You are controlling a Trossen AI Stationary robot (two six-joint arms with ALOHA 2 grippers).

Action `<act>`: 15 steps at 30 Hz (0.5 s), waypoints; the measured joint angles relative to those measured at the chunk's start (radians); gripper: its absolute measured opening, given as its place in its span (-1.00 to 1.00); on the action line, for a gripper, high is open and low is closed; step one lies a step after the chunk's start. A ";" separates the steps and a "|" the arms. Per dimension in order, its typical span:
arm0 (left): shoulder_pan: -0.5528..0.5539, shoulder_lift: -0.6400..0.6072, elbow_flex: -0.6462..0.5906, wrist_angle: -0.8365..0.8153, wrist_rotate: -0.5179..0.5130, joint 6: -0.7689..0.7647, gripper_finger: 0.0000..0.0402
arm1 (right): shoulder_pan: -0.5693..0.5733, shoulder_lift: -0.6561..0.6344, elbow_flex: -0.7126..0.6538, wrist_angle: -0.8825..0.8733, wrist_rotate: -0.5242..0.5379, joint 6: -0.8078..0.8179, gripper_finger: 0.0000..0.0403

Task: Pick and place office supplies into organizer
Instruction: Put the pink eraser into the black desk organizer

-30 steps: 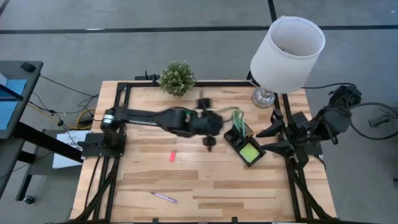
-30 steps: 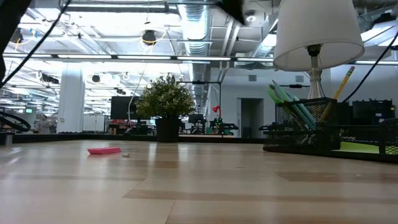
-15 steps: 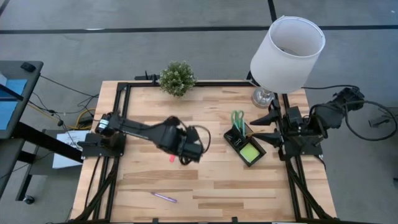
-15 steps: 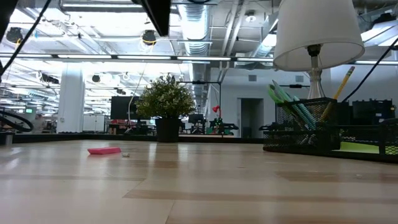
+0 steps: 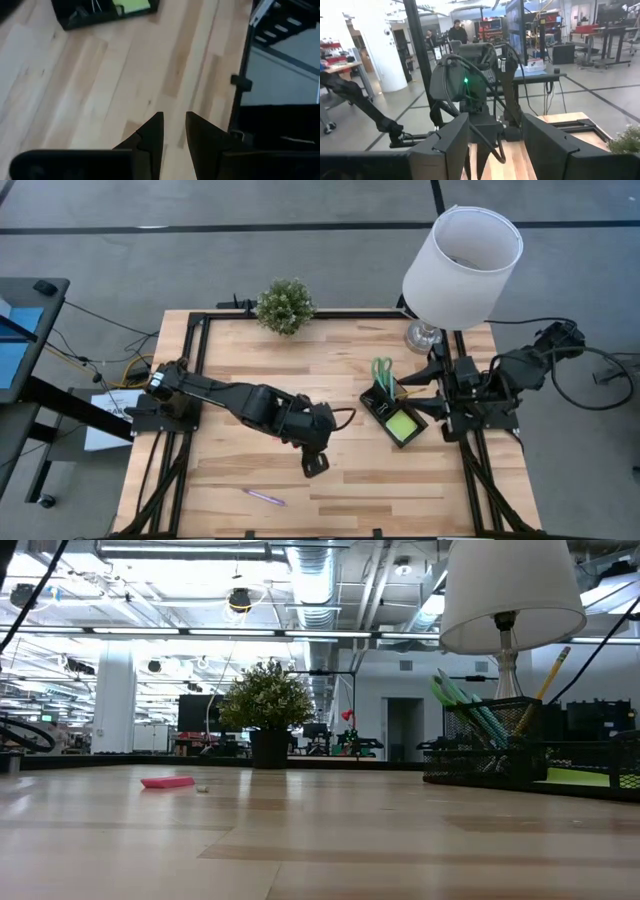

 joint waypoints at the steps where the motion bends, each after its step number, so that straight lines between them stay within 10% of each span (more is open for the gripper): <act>1: 0.000 0.000 0.000 0.008 -0.010 0.005 -0.63 | -0.001 0.001 0.000 -0.004 0.000 0.000 -0.13; 15: 0.006 0.000 0.000 0.113 -0.244 0.029 -0.64 | -0.003 0.002 0.000 -0.004 -0.001 0.000 -0.13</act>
